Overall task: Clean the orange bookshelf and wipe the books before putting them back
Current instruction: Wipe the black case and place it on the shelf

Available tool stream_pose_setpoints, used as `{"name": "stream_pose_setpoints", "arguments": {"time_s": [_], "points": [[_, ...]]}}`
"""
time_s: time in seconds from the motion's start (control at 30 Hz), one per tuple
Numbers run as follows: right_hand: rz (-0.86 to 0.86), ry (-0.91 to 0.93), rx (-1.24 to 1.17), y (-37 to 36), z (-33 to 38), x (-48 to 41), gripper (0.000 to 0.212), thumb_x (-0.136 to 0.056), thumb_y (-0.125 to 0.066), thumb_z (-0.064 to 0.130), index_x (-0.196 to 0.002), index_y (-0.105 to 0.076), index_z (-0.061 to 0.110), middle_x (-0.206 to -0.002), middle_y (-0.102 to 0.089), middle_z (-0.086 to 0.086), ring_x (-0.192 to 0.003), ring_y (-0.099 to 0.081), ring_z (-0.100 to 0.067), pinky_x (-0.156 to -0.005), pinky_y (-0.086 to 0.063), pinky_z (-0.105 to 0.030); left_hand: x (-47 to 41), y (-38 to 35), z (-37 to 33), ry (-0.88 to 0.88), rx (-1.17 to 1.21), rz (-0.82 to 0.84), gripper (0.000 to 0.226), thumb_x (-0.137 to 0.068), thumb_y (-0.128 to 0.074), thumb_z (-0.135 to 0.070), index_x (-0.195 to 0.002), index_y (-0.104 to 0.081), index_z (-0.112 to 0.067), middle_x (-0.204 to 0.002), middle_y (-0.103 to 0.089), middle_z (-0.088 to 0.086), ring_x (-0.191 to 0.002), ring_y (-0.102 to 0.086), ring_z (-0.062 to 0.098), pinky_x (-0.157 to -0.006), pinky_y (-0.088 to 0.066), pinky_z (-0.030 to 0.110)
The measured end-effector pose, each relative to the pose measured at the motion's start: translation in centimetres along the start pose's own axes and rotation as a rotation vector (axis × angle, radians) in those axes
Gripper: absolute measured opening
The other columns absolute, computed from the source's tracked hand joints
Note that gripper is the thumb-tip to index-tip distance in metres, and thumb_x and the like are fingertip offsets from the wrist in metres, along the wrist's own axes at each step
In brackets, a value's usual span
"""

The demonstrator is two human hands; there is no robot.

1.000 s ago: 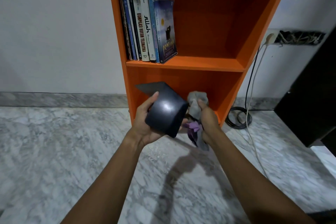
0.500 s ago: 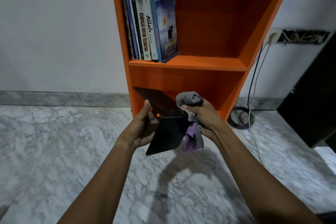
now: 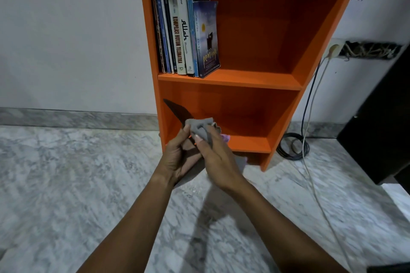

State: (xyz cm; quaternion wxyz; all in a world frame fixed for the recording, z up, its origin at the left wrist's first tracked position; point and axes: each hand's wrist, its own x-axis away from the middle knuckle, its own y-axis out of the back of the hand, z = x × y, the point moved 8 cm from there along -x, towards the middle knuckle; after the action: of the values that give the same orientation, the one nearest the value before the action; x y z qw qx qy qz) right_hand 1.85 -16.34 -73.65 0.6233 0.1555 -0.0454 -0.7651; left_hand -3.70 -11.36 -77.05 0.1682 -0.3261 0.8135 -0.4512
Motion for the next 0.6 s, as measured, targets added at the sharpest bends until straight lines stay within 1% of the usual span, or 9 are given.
{"name": "stream_pose_setpoints", "arguments": {"time_s": [0.07, 0.13, 0.2, 0.27, 0.33, 0.4, 0.43, 0.5, 0.6], "points": [[0.020, 0.006, -0.070, -0.3, 0.5, -0.5, 0.038, -0.093, -0.045, 0.061, -0.128, -0.057, 0.052, -0.135, -0.063, 0.014, -0.127, -0.059, -0.008, -0.112, -0.046, -0.046, 0.0, 0.5, 0.4, 0.019, -0.019, 0.021, 0.072, -0.093, -0.069, -0.035, -0.151, -0.040, -0.004, -0.145, -0.048, 0.023, -0.137, -0.048, 0.034, -0.109, -0.045, 0.048], [0.076, -0.008, -0.080, 0.0, 0.7, -1.5, 0.042, -0.095, -0.045, 0.056, -0.136, -0.054, 0.050, -0.145, -0.057, 0.015, -0.134, -0.054, -0.008, -0.115, -0.043, -0.047, -0.1, 0.0, 0.5, -0.013, -0.075, 0.082, 0.084, -0.081, -0.083, -0.030, -0.151, -0.041, -0.009, -0.145, -0.052, 0.019, -0.135, -0.052, 0.033, -0.108, -0.046, 0.053], [0.095, 0.023, -0.060, 0.6, 1.8, -2.8, 0.047, -0.098, -0.045, 0.048, -0.145, -0.050, 0.042, -0.152, -0.050, 0.016, -0.140, -0.046, -0.002, -0.121, -0.035, -0.038, 0.0, -1.1, 1.1, -0.012, -0.142, 0.127, 0.087, -0.069, -0.092, -0.028, -0.144, -0.049, -0.015, -0.139, -0.062, 0.013, -0.128, -0.060, 0.032, -0.101, -0.050, 0.058], [0.090, 0.091, 0.027, 1.2, 3.6, -4.2, 0.049, -0.101, -0.045, 0.043, -0.150, -0.046, 0.036, -0.154, -0.046, 0.016, -0.142, -0.041, -0.002, -0.120, -0.030, -0.032, 0.1, -1.9, 1.6, -0.001, -0.171, 0.159, 0.088, -0.065, -0.094, -0.029, -0.141, -0.052, -0.016, -0.136, -0.065, 0.012, -0.125, -0.062, 0.033, -0.103, -0.046, 0.063], [0.075, 0.098, 0.108, 1.5, 4.5, -5.8, 0.044, -0.105, -0.045, 0.043, -0.148, -0.048, 0.037, -0.153, -0.049, 0.012, -0.142, -0.042, -0.008, -0.115, -0.032, -0.034, -0.1, -2.1, 1.8, 0.022, -0.161, 0.181, 0.095, -0.065, -0.094, -0.027, -0.146, -0.046, -0.012, -0.138, -0.063, 0.014, -0.127, -0.060, 0.035, -0.105, -0.044, 0.064], [-0.004, 0.007, 0.114, 2.4, 4.0, -7.1, 0.038, -0.103, -0.044, 0.046, -0.137, -0.057, 0.034, -0.142, -0.058, 0.003, -0.132, -0.051, -0.017, -0.109, -0.040, -0.040, -0.2, -2.5, 1.9, 0.049, -0.170, 0.211, 0.094, -0.067, -0.093, -0.025, -0.146, -0.044, -0.009, -0.137, -0.064, 0.014, -0.126, -0.061, 0.035, -0.101, -0.050, 0.059], [-0.071, -0.056, 0.128, 3.1, 3.5, -7.5, 0.037, -0.100, -0.044, 0.048, -0.128, -0.062, 0.031, -0.133, -0.063, -0.001, -0.124, -0.057, -0.022, -0.104, -0.044, -0.044, -0.1, -2.6, 2.1, 0.064, -0.176, 0.223, 0.089, -0.069, -0.091, -0.025, -0.144, -0.046, -0.009, -0.135, -0.065, 0.015, -0.125, -0.062, 0.035, -0.098, -0.052, 0.057], [-0.143, -0.197, 0.166, 4.4, 1.7, -8.2, 0.036, -0.095, -0.045, 0.048, -0.112, -0.066, 0.025, -0.119, -0.068, -0.006, -0.110, -0.063, -0.026, -0.094, -0.047, -0.044, -0.1, -2.4, 2.5, 0.088, -0.178, 0.230, 0.078, -0.071, -0.089, -0.024, -0.139, -0.053, -0.010, -0.133, -0.066, 0.015, -0.123, -0.063, 0.035, -0.099, -0.051, 0.059], [-0.190, -0.453, 0.036, 6.3, -1.9, -8.0, 0.031, -0.098, -0.053, 0.037, -0.115, -0.067, 0.015, -0.108, -0.072, -0.006, -0.098, -0.067, -0.025, -0.088, -0.051, -0.041, -0.2, -1.5, 3.1, 0.101, -0.251, 0.227, 0.064, -0.073, -0.088, -0.027, -0.131, -0.065, -0.014, -0.129, -0.067, 0.014, -0.120, -0.063, 0.035, -0.113, -0.030, 0.069]]}}
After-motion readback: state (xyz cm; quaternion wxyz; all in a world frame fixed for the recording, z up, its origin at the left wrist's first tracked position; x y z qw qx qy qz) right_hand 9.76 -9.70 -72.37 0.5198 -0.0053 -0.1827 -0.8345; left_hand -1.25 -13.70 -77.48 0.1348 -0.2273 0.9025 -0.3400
